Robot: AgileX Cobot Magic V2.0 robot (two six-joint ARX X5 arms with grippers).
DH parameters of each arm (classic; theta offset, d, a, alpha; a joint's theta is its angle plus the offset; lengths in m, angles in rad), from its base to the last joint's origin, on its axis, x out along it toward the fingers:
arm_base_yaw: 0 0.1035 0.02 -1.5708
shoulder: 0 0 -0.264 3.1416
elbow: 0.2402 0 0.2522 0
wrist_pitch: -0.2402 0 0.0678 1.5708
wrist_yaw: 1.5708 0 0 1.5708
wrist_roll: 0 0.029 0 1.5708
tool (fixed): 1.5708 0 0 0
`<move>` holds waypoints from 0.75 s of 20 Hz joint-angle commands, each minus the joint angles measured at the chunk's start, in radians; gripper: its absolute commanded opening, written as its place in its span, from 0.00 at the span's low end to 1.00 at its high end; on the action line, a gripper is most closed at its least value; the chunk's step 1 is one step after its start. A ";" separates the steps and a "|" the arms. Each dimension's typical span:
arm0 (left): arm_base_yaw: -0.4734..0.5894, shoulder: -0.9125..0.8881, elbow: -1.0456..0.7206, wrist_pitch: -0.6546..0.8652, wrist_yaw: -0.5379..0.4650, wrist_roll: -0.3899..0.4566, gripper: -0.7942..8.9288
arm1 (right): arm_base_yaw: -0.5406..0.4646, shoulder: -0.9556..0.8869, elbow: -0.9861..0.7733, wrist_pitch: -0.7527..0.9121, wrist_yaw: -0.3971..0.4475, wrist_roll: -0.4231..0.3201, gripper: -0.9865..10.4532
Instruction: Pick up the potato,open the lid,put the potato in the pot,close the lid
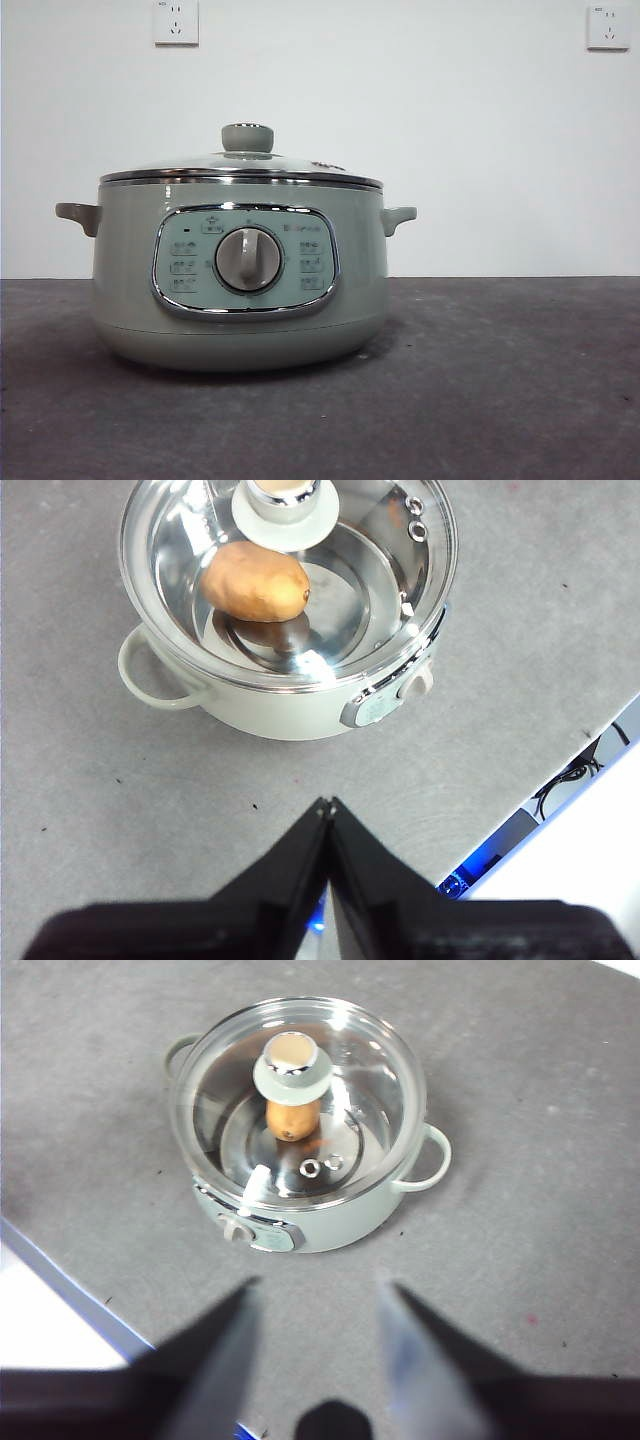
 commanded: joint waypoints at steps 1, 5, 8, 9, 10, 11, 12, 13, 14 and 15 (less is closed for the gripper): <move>-0.002 0.001 -0.005 0.003 -0.001 -0.012 0.08 | 0.000 0.000 -0.010 -0.023 0.017 -0.006 0.08; -0.002 0.038 -0.005 0.005 -0.002 -0.012 0.08 | 0.000 0.000 -0.010 -0.023 0.062 -0.005 0.08; -0.002 0.080 -0.006 0.034 -0.002 -0.012 0.08 | 0.000 0.000 -0.010 -0.023 0.062 -0.006 0.08; 0.001 0.086 -0.006 0.055 -0.002 -0.012 0.08 | 0.000 0.000 -0.010 -0.023 0.062 -0.005 0.08; 0.017 0.087 -0.006 0.082 -0.005 -0.012 0.08 | 0.000 0.000 -0.010 -0.023 0.062 -0.005 0.08; 0.032 0.086 -0.006 0.110 -0.001 -0.011 0.08 | 0.000 0.000 -0.010 -0.023 0.062 -0.005 0.08; 0.049 0.078 -0.007 0.130 -0.005 0.049 0.08 | 0.000 0.000 -0.010 -0.023 0.062 -0.005 0.08; 0.083 0.061 -0.013 0.141 -0.006 0.122 0.08 | 0.000 0.000 -0.010 -0.023 0.061 -0.005 0.08; 0.120 0.031 -0.045 0.182 0.009 0.123 0.08 | 0.000 0.000 -0.010 -0.023 0.062 -0.006 0.08; 0.174 -0.026 -0.116 0.254 0.018 0.116 0.08 | 0.000 0.000 -0.010 -0.023 0.062 -0.005 0.08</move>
